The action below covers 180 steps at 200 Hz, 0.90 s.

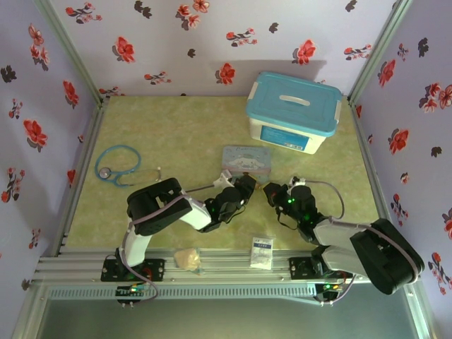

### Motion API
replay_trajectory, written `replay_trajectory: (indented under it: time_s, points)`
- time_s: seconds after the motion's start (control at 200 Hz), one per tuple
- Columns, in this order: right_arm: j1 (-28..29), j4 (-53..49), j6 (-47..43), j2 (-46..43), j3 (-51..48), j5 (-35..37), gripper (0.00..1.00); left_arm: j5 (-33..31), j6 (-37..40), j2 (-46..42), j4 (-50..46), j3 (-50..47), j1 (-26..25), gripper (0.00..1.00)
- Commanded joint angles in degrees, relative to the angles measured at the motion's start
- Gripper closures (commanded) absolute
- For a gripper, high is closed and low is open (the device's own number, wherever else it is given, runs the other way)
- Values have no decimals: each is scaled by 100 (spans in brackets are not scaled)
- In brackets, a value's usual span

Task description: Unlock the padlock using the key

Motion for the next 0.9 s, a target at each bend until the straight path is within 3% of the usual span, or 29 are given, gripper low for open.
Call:
replay_trajectory:
  time_s: [0.0,0.37,0.485,0.575,0.675,0.895]
  points:
    - [74,119,-169,-13,385,-162,100,354,-82,19,500,134,-176,100]
    - [1055,-394,-646,167,703,973,100,446,-139,195,489,381,-229,100]
    - [873,536,243,886,740,419,100,546,-260,285,514,418,-237,100]
    - [715,1913,988,1789,699,86,100,610,-328,344,609,436,-263,100]
    - [722,3228,1230,2746,769,-14,100,610,-330,309,614,418,-281,100]
    - [922,3194,831,3177,956,208,100,651,-425,392,674,449,-275,100]
